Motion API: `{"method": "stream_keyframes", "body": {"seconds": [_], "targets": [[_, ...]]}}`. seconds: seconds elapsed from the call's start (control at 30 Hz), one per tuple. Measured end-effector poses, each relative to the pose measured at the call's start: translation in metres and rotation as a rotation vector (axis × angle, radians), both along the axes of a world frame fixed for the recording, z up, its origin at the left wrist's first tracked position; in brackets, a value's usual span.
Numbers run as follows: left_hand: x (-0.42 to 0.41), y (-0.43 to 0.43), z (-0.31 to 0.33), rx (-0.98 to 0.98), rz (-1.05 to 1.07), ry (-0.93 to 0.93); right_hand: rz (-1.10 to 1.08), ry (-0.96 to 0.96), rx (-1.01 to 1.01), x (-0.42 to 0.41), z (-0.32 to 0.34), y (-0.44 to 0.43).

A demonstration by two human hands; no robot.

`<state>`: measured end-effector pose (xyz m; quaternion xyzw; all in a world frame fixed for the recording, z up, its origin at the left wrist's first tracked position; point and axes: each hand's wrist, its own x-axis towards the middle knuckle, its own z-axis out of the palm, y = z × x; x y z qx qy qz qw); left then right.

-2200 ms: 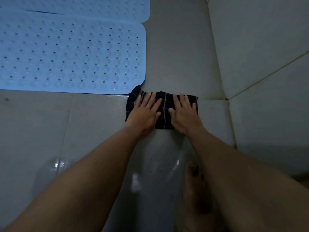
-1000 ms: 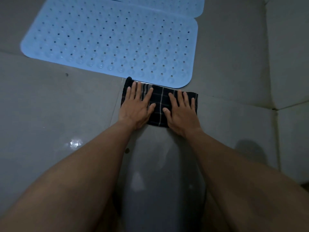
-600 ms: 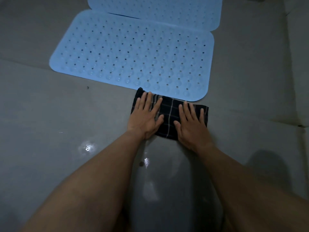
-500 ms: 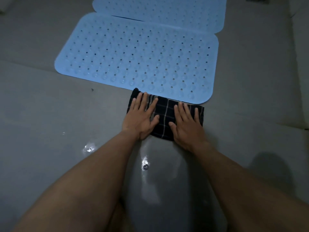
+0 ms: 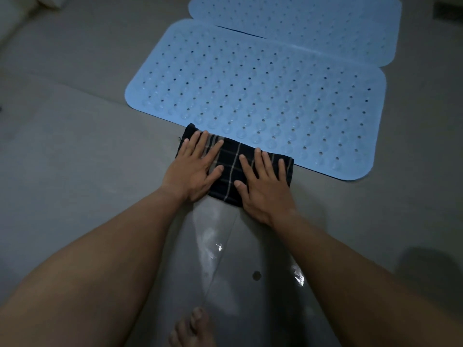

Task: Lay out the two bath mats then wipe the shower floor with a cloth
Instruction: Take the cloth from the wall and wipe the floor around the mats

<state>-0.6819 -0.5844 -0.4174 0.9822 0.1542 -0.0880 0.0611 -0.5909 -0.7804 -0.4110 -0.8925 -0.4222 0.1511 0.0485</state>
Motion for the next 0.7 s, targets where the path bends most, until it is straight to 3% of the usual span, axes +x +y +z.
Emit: {"method": "stream_keyframes", "body": {"seconds": [0.47, 0.7], "targets": [[-0.046, 0.153, -0.002, 0.047, 0.028, -0.004, 0.076, 0.052, 0.036, -0.039, -0.005, 0.151], [-0.062, 0.207, 0.002, 0.13, 0.084, 0.13, 0.105, 0.138, 0.032, -0.058, 0.001, 0.205]]}}
